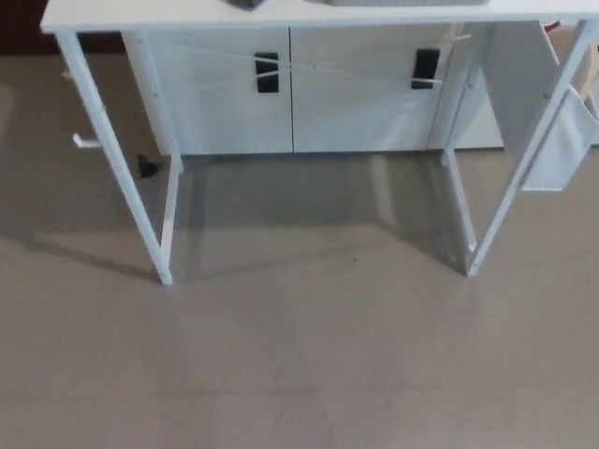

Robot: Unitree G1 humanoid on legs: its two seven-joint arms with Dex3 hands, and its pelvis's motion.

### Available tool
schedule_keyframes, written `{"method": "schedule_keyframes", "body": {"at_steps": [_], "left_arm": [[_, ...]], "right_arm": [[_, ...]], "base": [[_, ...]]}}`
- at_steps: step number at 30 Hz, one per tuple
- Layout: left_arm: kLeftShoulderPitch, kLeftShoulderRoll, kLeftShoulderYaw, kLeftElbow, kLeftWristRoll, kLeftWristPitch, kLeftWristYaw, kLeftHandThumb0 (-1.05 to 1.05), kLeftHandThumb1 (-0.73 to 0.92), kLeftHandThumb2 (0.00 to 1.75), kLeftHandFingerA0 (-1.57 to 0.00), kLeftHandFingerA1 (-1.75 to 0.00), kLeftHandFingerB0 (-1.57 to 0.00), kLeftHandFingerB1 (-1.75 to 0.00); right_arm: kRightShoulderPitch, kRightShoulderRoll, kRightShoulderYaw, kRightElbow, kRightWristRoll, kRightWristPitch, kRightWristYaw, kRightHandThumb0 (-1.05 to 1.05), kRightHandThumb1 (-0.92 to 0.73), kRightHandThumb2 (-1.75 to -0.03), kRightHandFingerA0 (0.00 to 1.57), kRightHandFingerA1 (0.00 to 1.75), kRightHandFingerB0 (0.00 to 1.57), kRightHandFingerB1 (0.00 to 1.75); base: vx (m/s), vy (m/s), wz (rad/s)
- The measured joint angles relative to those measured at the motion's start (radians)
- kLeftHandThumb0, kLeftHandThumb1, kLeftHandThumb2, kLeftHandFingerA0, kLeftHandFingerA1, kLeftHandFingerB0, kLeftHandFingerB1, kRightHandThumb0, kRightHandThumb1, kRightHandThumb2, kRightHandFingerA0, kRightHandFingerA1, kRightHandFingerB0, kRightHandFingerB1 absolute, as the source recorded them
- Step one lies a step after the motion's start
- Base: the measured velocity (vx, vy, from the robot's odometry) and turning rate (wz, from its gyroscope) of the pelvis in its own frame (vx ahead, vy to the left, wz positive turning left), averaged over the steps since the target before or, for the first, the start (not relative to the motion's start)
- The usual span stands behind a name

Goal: The robot walks towards a desk on which an eraser is kept on the left hand side and a container is kept on the right hand side. The robot picks up the eraser using its left hand and places it in the container.

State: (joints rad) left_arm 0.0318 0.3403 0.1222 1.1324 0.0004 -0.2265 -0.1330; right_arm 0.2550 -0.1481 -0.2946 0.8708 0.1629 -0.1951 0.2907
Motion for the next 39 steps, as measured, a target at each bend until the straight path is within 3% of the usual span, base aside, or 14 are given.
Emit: {"method": "schedule_keyframes", "body": {"at_steps": [1,2,3,11,12,13,18,19,22,23,24,39], "left_arm": [[0.002,0.000,0.000,0.000,0.000,0.000,0.000,-0.30,0.61,0.58,-0.54,-0.46,-0.33,-0.35],[0.003,0.000,-0.001,0.000,0.000,0.000,0.000,-0.30,0.61,0.58,-0.54,-0.47,-0.33,-0.35],[0.005,0.000,-0.001,-0.001,0.000,0.000,0.000,-0.31,0.61,0.58,-0.55,-0.47,-0.33,-0.35],[-0.006,0.011,-0.016,-0.003,0.013,-0.003,0.005,-0.31,0.61,0.58,-0.55,-0.46,-0.35,-0.35],[-0.006,0.013,-0.017,-0.005,0.015,-0.005,0.005,-0.30,0.61,0.58,-0.55,-0.46,-0.36,-0.35],[-0.005,0.014,-0.019,-0.008,0.017,-0.005,0.005,-0.30,0.61,0.58,-0.54,-0.45,-0.36,-0.35],[0.021,0.013,-0.038,-0.029,0.028,-0.006,0.011,-0.32,0.61,0.59,-0.51,-0.43,-0.38,-0.36],[0.027,0.013,-0.042,-0.032,0.031,-0.008,0.013,-0.33,0.61,0.59,-0.50,-0.43,-0.38,-0.35],[0.043,0.012,-0.062,-0.039,0.039,-0.014,0.017,-0.34,0.61,0.58,-0.51,-0.41,-0.39,-0.35],[0.051,0.011,-0.074,-0.041,0.044,-0.017,0.018,-0.41,0.50,0.74,-0.46,-0.50,-0.33,-0.44],[0.059,0.008,-0.083,-0.046,0.050,-0.018,0.020,-0.33,0.60,0.58,-0.51,-0.41,-0.37,-0.34],[0.094,-0.018,-0.124,-0.078,0.074,-0.034,0.004,-0.33,0.61,0.58,-0.47,-0.42,-0.34,-0.34]], "right_arm": [[0.000,0.000,0.001,0.003,0.000,-0.002,-0.001,-0.30,-0.42,-0.88,0.29,0.60,0.16,0.51],[0.001,0.000,0.000,0.005,0.000,-0.003,-0.001,-0.35,-0.62,-0.58,0.33,0.50,0.25,0.38],[0.001,-0.001,0.001,0.008,0.000,-0.004,-0.001,-0.30,-0.43,-0.89,0.27,0.59,0.14,0.50],[-0.003,0.008,0.009,0.012,0.000,-0.013,-0.004,-0.29,-0.43,-0.90,0.31,0.61,0.15,0.51],[-0.001,0.008,0.011,0.007,0.000,-0.014,-0.004,-0.36,-0.63,-0.58,0.34,0.50,0.26,0.37],[0.003,0.008,0.012,0.005,-0.001,-0.015,-0.006,-0.30,-0.43,-0.89,0.29,0.60,0.14,0.50],[0.009,0.008,0.015,0.023,-0.003,-0.015,-0.014,-0.31,-0.43,-0.90,0.33,0.62,0.13,0.50],[0.012,0.009,0.017,0.023,-0.004,-0.015,-0.015,-0.36,-0.63,-0.58,0.40,0.55,0.25,0.38],[0.031,0.010,0.027,0.005,-0.009,-0.016,-0.019,-0.36,-0.63,-0.59,0.42,0.53,0.27,0.38],[0.039,0.009,0.031,-0.003,-0.011,-0.017,-0.021,-0.36,-0.62,-0.58,0.42,0.54,0.28,0.38],[0.035,0.013,0.036,0.000,-0.013,-0.017,-0.022,-0.35,-0.62,-0.58,0.42,0.53,0.28,0.37],[0.051,0.004,0.047,0.046,-0.017,-0.035,-0.024,-0.34,-0.61,-0.58,0.43,0.55,0.29,0.38]], "base": [[0.36,-0.084,-0.11],[0.36,-0.076,-0.19],[0.37,-0.067,-0.18],[0.37,0.115,-0.13],[0.30,0.133,0.02],[0.19,0.083,0.07],[0.16,0.005,0.10],[0.15,-0.113,0.22],[0.15,-0.167,0.18],[0.26,-0.175,0.05],[0.21,-0.181,-0.13],[0.13,-0.045,-0.01]]}}
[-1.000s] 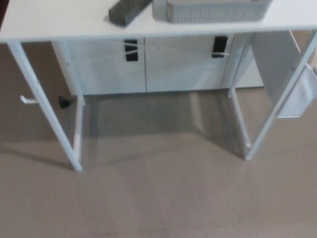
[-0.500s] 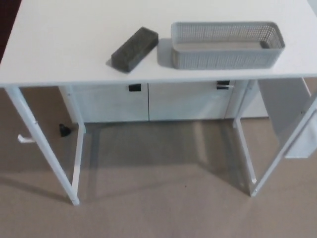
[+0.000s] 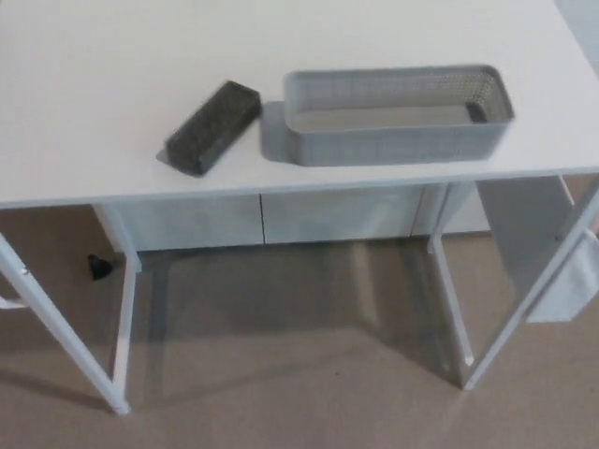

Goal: The robot walks towards a desk on which an eraser is kept on the left hand side and a container is kept on the right hand side. The robot picks up the eraser using its left hand and places it in the container.

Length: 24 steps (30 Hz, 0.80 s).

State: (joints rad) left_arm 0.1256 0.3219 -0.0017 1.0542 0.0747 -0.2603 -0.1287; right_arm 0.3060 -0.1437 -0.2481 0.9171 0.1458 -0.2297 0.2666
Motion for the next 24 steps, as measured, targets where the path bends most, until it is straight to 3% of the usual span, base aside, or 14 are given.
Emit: {"method": "schedule_keyframes", "body": {"at_steps": [9,24], "left_arm": [[-0.006,0.023,0.023,0.044,-0.001,0.000,-0.003,-0.33,0.61,0.58,-0.44,-0.41,-0.32,-0.33],[-0.026,0.019,0.016,0.060,0.002,0.000,-0.001,-0.33,0.61,0.58,-0.45,-0.41,-0.33,-0.33]], "right_arm": [[-0.012,0.004,0.005,0.059,-0.006,-0.027,0.001,-0.37,-0.61,-0.58,0.39,0.55,0.27,0.38],[-0.036,-0.018,0.010,0.097,-0.017,-0.060,0.003,-0.40,-0.61,-0.59,0.38,0.54,0.27,0.38]], "base": [[0.09,-0.002,0.07],[0.14,-0.172,0.02]]}}
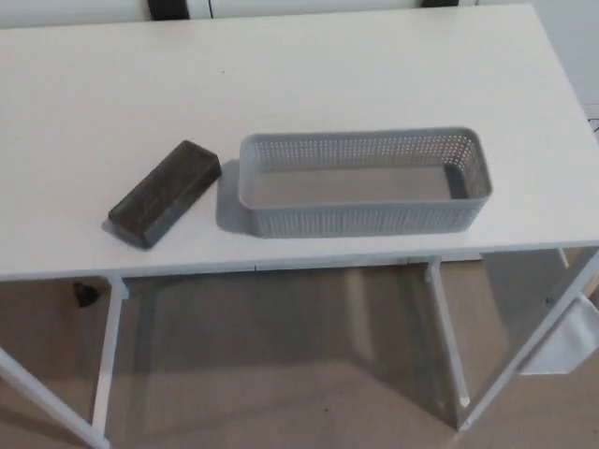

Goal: The robot walks towards a desk on which an eraser is kept on the left hand side and a container is kept on the right hand side. The robot picks up the eraser using its left hand and places it in the container.

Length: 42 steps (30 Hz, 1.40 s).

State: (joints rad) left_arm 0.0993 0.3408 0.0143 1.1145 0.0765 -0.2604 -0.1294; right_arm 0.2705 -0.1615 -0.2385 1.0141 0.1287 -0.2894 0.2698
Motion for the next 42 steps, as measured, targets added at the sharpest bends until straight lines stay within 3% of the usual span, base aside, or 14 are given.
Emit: {"method": "schedule_keyframes", "body": {"at_steps": [15,28,36,42], "left_arm": [[0.006,0.019,-0.014,-0.016,0.019,0.000,0.009,-0.37,0.62,0.64,-0.47,-0.43,-0.32,-0.36],[0.030,0.017,-0.036,-0.061,0.037,0.000,0.016,-0.34,0.61,0.58,-0.50,-0.41,-0.34,-0.34],[0.033,0.024,-0.039,-0.079,0.040,0.000,0.020,-0.36,0.63,0.61,-0.48,-0.42,-0.34,-0.35],[0.034,0.035,-0.038,-0.087,0.040,0.000,0.022,-0.36,0.63,0.61,-0.49,-0.42,-0.34,-0.35]], "right_arm": [[0.008,0.012,0.019,-0.006,-0.009,-0.021,0.002,-0.37,-0.63,-0.58,0.40,0.55,0.27,0.38],[0.011,0.001,0.032,-0.011,-0.015,-0.025,-0.013,-0.37,-0.62,-0.58,0.43,0.56,0.30,0.38],[-0.006,0.005,0.038,0.025,-0.023,-0.031,-0.014,-0.37,-0.61,-0.58,0.43,0.58,0.29,0.39],[-0.004,0.009,0.052,0.022,-0.035,-0.031,-0.017,-0.38,-0.61,-0.59,0.51,0.62,0.29,0.39]], "base": [[0.13,0.075,-0.01],[0.02,-0.035,-0.01],[-0.02,0.203,-0.08],[0.04,0.083,0.04]]}}
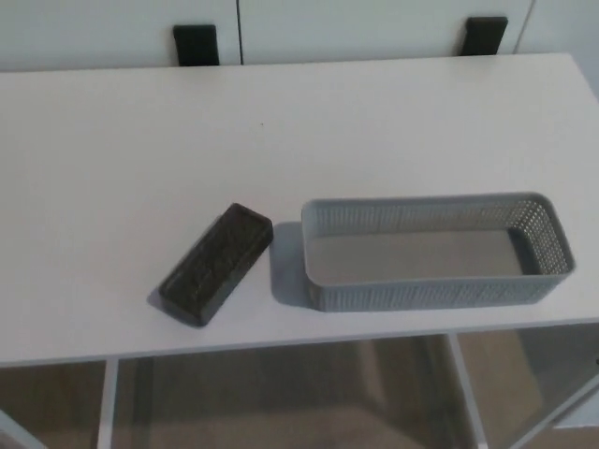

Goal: The robot walks towards a desk on which an eraser is kept on the left hand side and a container is kept on the right hand side. The robot picks up the eraser using its left hand and places it in the container.

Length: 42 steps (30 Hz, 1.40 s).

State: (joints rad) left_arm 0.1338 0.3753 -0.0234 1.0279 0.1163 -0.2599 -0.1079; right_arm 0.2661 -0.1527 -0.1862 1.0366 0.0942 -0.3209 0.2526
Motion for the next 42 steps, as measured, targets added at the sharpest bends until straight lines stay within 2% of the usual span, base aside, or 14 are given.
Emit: {"method": "schedule_keyframes", "body": {"at_steps": [12,15,16,17,18,20,24,25,32,35,37,39,42], "left_arm": [[-0.005,0.001,-0.008,-0.001,0.003,0.000,0.007,-0.37,0.63,0.61,-0.48,-0.42,-0.34,-0.35],[0.007,0.001,-0.016,-0.028,0.005,0.000,0.005,-0.42,0.61,0.58,-0.40,-0.39,-0.28,-0.32],[0.014,0.002,-0.022,-0.043,0.006,0.000,0.000,-0.56,0.47,0.76,-0.27,-0.46,-0.19,-0.40],[0.019,0.003,-0.030,-0.059,0.006,0.000,-0.011,-0.64,0.47,0.78,-0.25,-0.45,-0.20,-0.40],[0.024,0.004,-0.042,-0.081,0.006,-0.001,-0.028,-0.65,0.58,0.58,-0.33,-0.35,-0.28,-0.30],[0.039,0.008,-0.080,-0.145,0.010,-0.001,-0.058,-0.65,0.58,0.59,-0.29,-0.31,-0.28,-0.30],[0.076,0.011,-0.140,-0.280,0.014,0.000,-0.097,-0.79,0.56,0.59,-0.18,-0.29,-0.23,-0.29],[0.084,0.012,-0.151,-0.307,0.014,0.000,-0.104,-0.87,0.60,0.60,-0.18,-0.30,-0.26,-0.29],[0.141,0.039,-0.207,-0.589,-0.008,0.000,-0.166,-0.90,0.75,0.64,-0.19,-0.33,-0.24,-0.29],[0.158,0.062,-0.212,-0.697,-0.025,0.000,-0.185,-0.91,0.81,0.66,-0.25,-0.33,-0.32,-0.32],[0.166,0.075,-0.212,-0.763,-0.040,0.000,-0.196,-0.88,0.82,0.66,-0.29,-0.33,-0.33,-0.31],[0.176,0.096,-0.211,-0.839,-0.060,0.001,-0.209,-0.65,0.92,0.72,-0.30,-0.39,-0.33,-0.33],[0.192,0.129,-0.201,-0.931,-0.088,0.001,-0.224,-0.65,0.92,0.72,-0.30,-0.39,-0.33,-0.33]], "right_arm": [[-0.014,-0.005,0.000,0.009,-0.011,-0.003,-0.009,-0.38,-0.61,-0.58,0.50,0.61,0.30,0.39],[-0.011,-0.005,0.002,0.008,-0.013,-0.004,-0.014,-0.38,-0.61,-0.59,0.55,0.61,0.30,0.38],[-0.012,-0.006,0.002,0.013,-0.014,-0.004,-0.017,-0.38,-0.61,-0.59,0.54,0.61,0.30,0.38],[-0.014,-0.006,0.003,0.018,-0.015,-0.004,-0.018,-0.38,-0.61,-0.59,0.54,0.62,0.30,0.39],[-0.018,-0.006,0.003,0.022,-0.015,-0.004,-0.018,-0.37,-0.61,-0.59,0.54,0.63,0.30,0.39],[-0.023,-0.005,0.003,0.024,-0.015,-0.004,-0.018,-0.37,-0.62,-0.58,0.49,0.59,0.29,0.38],[-0.028,-0.002,0.006,0.020,-0.015,-0.004,-0.018,-0.38,-0.60,-0.57,0.57,0.62,0.29,0.37],[-0.028,-0.001,0.006,0.019,-0.015,-0.004,-0.018,-0.36,-0.62,-0.58,0.59,0.62,0.28,0.37],[-0.027,0.003,0.011,0.011,-0.015,-0.004,-0.018,-0.38,-0.62,-0.59,0.57,0.62,0.29,0.38],[-0.028,0.004,0.012,0.011,-0.015,-0.004,-0.018,-0.37,-0.63,-0.59,0.54,0.64,0.29,0.39],[-0.029,0.004,0.013,0.011,-0.015,-0.004,-0.018,-0.36,-0.64,-0.60,0.53,0.60,0.29,0.38],[-0.030,0.004,0.014,0.011,-0.015,-0.004,-0.018,-0.36,-0.63,-0.60,0.54,0.60,0.29,0.38],[-0.030,0.005,0.017,0.011,-0.016,-0.004,-0.018,-0.35,-0.63,-0.60,0.54,0.60,0.29,0.38]], "base": [[0.00,-0.067,0.03],[0.00,0.000,0.00],[0.00,0.000,0.00],[0.00,0.000,0.00],[0.00,0.000,0.00],[0.00,0.000,0.00],[0.00,0.000,0.00],[0.00,0.000,0.00],[0.00,0.000,0.00],[0.00,0.000,0.00],[0.00,0.000,0.00],[0.00,0.000,0.00],[0.00,0.000,0.00]]}}
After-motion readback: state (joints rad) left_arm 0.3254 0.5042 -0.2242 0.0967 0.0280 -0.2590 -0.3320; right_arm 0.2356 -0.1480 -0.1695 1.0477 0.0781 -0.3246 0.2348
